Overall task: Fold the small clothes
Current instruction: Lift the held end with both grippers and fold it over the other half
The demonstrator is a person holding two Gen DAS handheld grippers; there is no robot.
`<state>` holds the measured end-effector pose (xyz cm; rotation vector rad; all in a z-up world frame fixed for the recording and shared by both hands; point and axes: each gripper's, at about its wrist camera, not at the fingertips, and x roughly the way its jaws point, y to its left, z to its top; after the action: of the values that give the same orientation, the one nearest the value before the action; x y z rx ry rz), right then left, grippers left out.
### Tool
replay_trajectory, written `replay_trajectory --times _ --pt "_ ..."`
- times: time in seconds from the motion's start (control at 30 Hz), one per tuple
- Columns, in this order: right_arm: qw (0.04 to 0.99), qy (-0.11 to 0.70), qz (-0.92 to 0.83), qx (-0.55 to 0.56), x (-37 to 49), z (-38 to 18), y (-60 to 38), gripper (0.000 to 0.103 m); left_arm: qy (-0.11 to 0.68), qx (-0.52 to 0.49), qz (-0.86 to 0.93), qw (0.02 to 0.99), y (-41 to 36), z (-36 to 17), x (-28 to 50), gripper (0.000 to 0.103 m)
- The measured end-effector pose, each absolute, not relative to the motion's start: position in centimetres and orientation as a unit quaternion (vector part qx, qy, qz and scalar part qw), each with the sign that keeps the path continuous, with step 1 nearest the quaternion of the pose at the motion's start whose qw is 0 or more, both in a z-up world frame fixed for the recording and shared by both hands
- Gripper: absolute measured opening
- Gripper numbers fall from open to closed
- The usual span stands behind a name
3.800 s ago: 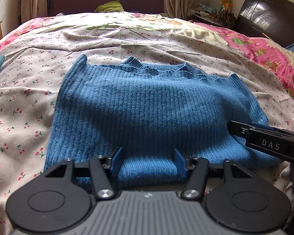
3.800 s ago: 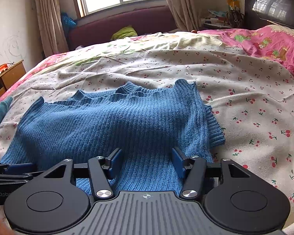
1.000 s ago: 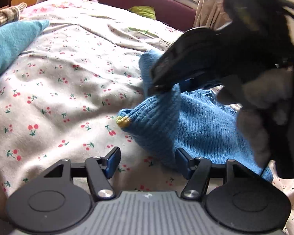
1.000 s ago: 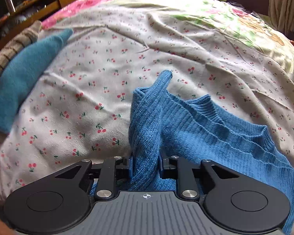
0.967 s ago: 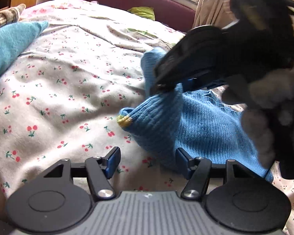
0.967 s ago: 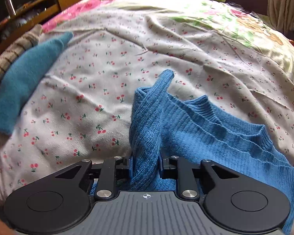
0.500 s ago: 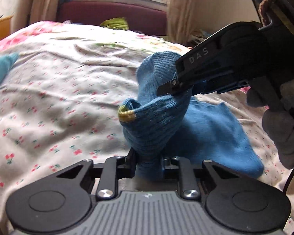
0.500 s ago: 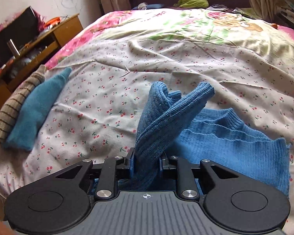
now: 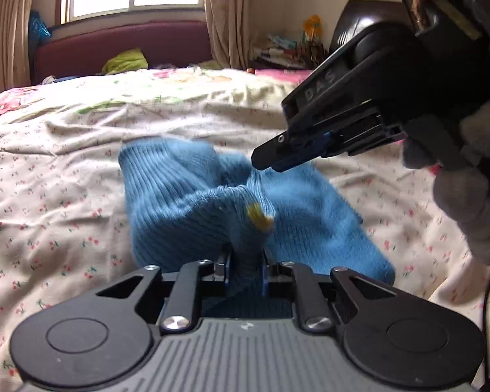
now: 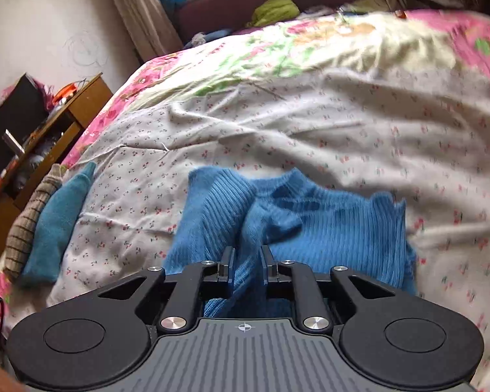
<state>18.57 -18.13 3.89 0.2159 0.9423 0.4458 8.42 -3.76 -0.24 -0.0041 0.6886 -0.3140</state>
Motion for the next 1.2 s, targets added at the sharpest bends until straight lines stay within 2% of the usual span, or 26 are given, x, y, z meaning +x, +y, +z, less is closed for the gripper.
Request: replay_trajectory --times 0.17,0.3,0.37,0.53,0.6,0.73,0.8,0.83,0.87,0.9,0.97,1.2 --pt "0.853 0.454 0.221 0.132 18.4 1.9 -18.5 0.039 0.332 0.016 -0.14 0.933 -3.4 -0.6 6.8 0.029" --pt "0.855 0.438 0.224 0.165 18.7 2.1 -18.4 0.043 0.32 0.031 -0.135 0.937 -3.2 -0.9 6.4 0.039" --pt "0.85 0.435 0.238 0.177 19.1 2.3 -18.1 0.062 0.313 0.031 -0.132 0.94 -3.2 -0.9 6.2 0.045" --pt "0.846 0.461 0.228 0.14 20.7 1.3 -15.1 0.064 0.304 0.042 -0.126 0.943 -3.4 -1.2 6.6 0.052" --pt "0.842 0.47 0.229 0.13 21.6 0.9 -13.9 0.064 0.308 0.048 -0.122 0.942 -3.7 -1.5 7.1 0.056" --pt "0.844 0.479 0.234 0.058 22.8 1.0 -10.3 0.063 0.315 0.067 -0.108 0.941 -4.2 -2.0 8.1 0.057" --pt "0.842 0.485 0.234 0.029 23.2 0.7 -8.9 0.047 0.32 0.063 -0.111 0.939 -4.1 -2.1 8.4 0.055" --pt "0.84 0.488 0.236 0.02 23.2 0.6 -8.6 0.028 0.321 0.058 -0.114 0.938 -3.9 -2.1 8.4 0.053" --pt "0.84 0.488 0.237 0.016 23.2 0.6 -8.6 0.023 0.319 0.049 -0.119 0.939 -3.6 -2.0 8.4 0.045" --pt "0.843 0.482 0.239 0.018 22.9 0.9 -8.8 0.022 0.318 0.041 -0.125 0.939 -3.3 -1.8 8.3 0.036" --pt "0.848 0.467 0.246 0.034 22.2 2.1 -10.3 0.019 0.315 0.025 -0.136 0.939 -2.9 -1.0 8.2 0.029" --pt "0.864 0.432 0.241 0.093 20.3 5.9 -18.0 0.018 0.281 0.013 -0.199 0.939 -5.0 2.4 7.5 0.027"
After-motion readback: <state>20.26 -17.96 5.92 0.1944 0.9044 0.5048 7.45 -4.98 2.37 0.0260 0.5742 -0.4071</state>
